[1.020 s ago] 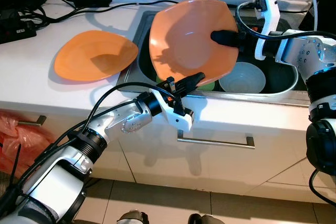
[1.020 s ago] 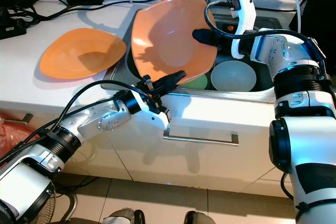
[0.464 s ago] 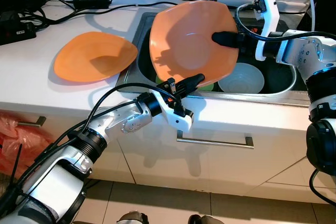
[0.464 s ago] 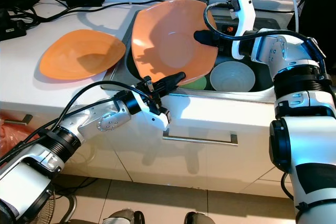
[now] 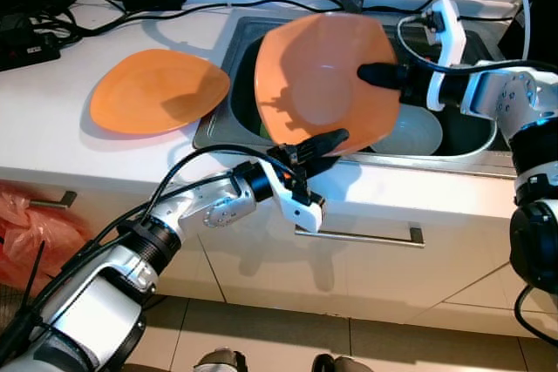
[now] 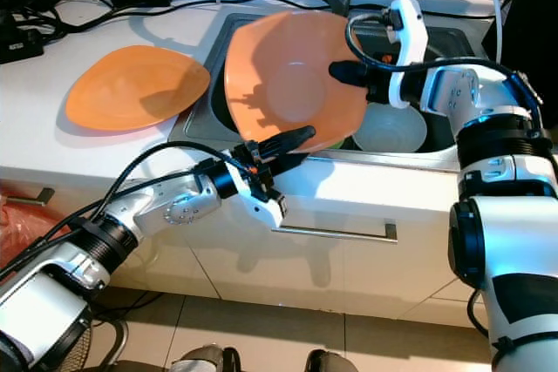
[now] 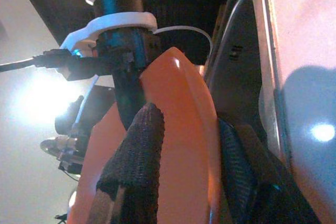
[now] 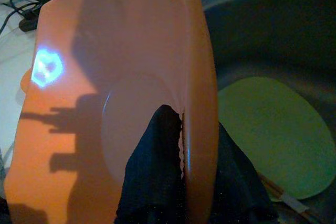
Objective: Kitchen organization
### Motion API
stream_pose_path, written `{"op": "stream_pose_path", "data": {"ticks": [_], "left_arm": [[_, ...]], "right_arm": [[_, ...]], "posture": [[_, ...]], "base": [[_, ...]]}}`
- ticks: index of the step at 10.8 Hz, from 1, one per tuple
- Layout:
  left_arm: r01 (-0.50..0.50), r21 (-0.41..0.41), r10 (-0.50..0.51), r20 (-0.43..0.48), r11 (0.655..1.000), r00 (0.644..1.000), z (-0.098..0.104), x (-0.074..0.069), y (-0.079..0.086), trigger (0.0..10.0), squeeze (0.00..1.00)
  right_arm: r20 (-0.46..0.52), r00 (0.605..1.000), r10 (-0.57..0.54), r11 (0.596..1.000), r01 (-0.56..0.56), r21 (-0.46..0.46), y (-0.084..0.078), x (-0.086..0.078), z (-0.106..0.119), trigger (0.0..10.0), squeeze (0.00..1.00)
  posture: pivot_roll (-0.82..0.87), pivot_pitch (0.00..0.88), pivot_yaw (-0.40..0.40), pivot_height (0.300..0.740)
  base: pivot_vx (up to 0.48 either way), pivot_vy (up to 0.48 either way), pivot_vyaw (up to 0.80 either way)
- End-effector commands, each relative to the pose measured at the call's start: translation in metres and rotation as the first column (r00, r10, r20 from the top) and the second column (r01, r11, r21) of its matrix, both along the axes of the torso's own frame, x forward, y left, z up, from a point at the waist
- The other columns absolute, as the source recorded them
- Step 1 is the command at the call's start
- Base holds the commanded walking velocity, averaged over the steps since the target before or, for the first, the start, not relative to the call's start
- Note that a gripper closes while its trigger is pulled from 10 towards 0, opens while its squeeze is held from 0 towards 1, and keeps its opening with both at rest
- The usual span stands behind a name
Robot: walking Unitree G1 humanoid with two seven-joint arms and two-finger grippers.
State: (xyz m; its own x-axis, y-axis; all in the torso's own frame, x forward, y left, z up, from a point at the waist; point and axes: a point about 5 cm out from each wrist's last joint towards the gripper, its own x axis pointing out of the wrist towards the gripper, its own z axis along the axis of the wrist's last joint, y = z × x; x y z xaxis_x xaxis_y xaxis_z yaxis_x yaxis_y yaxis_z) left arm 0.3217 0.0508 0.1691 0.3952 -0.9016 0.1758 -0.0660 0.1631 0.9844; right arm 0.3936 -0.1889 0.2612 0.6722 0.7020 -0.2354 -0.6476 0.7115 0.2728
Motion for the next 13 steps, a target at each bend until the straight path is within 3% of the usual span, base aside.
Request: {"op": "stream_pose_path", "data": {"ticks": [1, 4, 8, 9, 11, 12, 13], "left_arm": [[0.064, -0.095, -0.062, 0.024, 0.993, 0.998, 0.014, -0.004, -0.006, 10.0, 1.0], [0.127, -0.192, -0.127, 0.012, 0.973, 0.992, 0.032, -0.008, -0.008, 10.0, 1.0], [0.159, -0.269, -0.167, -0.005, 0.95, 0.986, 0.053, -0.007, -0.007, 10.0, 1.0], [0.162, -0.319, -0.176, -0.018, 0.934, 0.984, 0.062, -0.009, -0.008, 10.0, 1.0], [0.021, -0.484, -0.123, -0.18, 0.875, 0.976, 0.074, 0.002, -0.002, 10.0, 1.0], [-0.019, -0.509, -0.118, -0.235, 0.861, 0.965, 0.073, 0.004, 0.0, 10.0, 1.0], [-0.188, -0.506, -0.051, -0.422, 0.842, 0.905, 0.064, 0.019, 0.012, 10.0, 1.0]], "right_arm": [[-0.048, 0.998, -0.041, 0.997, 0.038, -0.069, -0.006, -0.001, -0.016, 0.0, 0.0], [-0.054, 0.996, -0.064, 0.996, 0.061, -0.064, -0.007, -0.001, -0.024, 0.0, 0.0], [-0.018, 0.987, -0.161, 0.987, 0.16, -0.029, -0.01, 0.003, -0.027, 0.0, 0.0], [-0.007, 0.979, -0.202, 0.979, 0.202, -0.012, -0.01, 0.005, -0.029, 0.0, 0.0], [0.01, 0.939, -0.344, 0.937, 0.342, 0.078, -0.015, 0.01, -0.033, 0.0, 0.0], [0.011, 0.928, -0.371, 0.925, 0.369, 0.096, -0.016, 0.011, -0.035, 0.0, 0.0], [0.024, 0.896, -0.444, 0.888, 0.436, 0.15, -0.016, 0.013, -0.04, 0.0, 0.0]], "posture": [[0.01, 0.1, -0.006, 0.74], [0.01, 0.103, -0.006, 0.74], [0.01, 0.102, -0.004, 0.74], [0.01, 0.102, -0.003, 0.74], [0.02, 0.102, -0.004, 0.74], [0.02, 0.104, -0.004, 0.74], [0.03, 0.107, 0.003, 0.74]], "base": [[0.0, 0.0, 0.0], [0.0, 0.0, 0.0], [0.0, 0.0, 0.0], [0.0, 0.0, 0.0], [0.0, 0.0, 0.0], [0.0, 0.0, 0.0], [0.0, 0.0, 0.0]]}}
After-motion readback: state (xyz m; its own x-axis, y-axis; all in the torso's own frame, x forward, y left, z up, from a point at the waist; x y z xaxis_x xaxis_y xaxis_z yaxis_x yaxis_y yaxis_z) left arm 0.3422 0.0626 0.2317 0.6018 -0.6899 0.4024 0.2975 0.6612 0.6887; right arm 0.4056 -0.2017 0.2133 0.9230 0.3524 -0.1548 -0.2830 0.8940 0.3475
